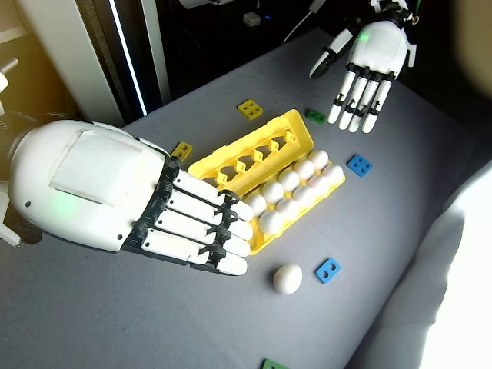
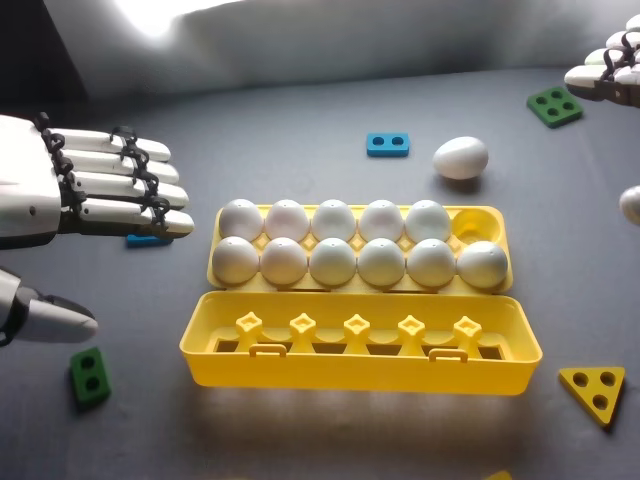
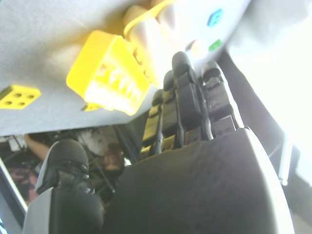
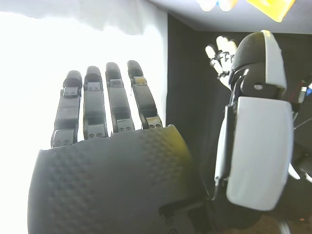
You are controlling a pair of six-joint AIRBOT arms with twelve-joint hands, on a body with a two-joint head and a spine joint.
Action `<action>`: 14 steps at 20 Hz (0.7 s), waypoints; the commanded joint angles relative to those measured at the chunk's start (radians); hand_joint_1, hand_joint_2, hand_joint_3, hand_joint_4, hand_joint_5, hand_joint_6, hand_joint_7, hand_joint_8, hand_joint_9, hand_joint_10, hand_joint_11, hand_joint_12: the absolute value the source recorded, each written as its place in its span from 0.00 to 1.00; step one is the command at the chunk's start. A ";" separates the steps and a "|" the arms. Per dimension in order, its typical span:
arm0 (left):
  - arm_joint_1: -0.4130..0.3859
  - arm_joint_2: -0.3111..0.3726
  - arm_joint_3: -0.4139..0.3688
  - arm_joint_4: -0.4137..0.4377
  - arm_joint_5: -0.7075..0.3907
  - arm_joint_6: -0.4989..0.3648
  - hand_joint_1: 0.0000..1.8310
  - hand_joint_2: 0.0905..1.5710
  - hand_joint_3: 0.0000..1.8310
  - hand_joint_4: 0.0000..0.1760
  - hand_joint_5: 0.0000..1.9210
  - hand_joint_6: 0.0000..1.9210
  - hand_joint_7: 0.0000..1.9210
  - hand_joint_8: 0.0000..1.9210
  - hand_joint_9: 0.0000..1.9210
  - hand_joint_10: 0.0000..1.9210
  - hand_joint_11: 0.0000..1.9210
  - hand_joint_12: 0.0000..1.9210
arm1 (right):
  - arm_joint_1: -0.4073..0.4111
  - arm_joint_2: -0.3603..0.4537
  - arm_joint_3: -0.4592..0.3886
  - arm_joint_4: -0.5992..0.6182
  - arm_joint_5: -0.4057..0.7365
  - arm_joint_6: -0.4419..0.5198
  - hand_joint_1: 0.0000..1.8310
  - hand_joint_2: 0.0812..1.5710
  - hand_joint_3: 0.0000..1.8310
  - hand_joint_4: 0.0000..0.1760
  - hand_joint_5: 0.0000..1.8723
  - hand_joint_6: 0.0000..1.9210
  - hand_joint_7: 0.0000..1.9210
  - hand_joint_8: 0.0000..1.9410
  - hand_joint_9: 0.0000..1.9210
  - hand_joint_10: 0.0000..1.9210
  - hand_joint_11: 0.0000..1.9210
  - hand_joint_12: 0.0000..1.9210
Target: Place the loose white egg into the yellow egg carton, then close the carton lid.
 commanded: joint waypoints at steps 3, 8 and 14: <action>-0.010 0.019 0.005 -0.054 -0.060 -0.002 0.00 0.76 0.01 0.00 0.06 0.00 0.05 0.00 0.02 0.00 0.00 0.00 | 0.009 0.009 0.002 0.021 0.087 0.002 0.00 0.74 0.00 0.00 0.07 0.00 0.05 0.00 0.04 0.00 0.02 0.01; -0.020 0.021 0.005 -0.023 -0.058 -0.011 0.00 0.76 0.01 0.00 0.06 0.00 0.05 0.00 0.02 0.00 0.00 0.00 | 0.028 -0.001 0.004 0.094 0.035 -0.067 0.00 0.74 0.00 0.00 0.06 0.00 0.04 0.00 0.03 0.00 0.01 0.01; -0.083 0.021 0.025 0.111 -0.076 -0.142 0.00 0.76 0.00 0.00 0.07 0.00 0.05 0.00 0.03 0.00 0.00 0.00 | 0.064 -0.122 0.126 0.332 -0.028 -0.267 0.00 0.65 0.00 0.06 0.05 0.00 0.02 0.00 0.00 0.00 0.00 0.00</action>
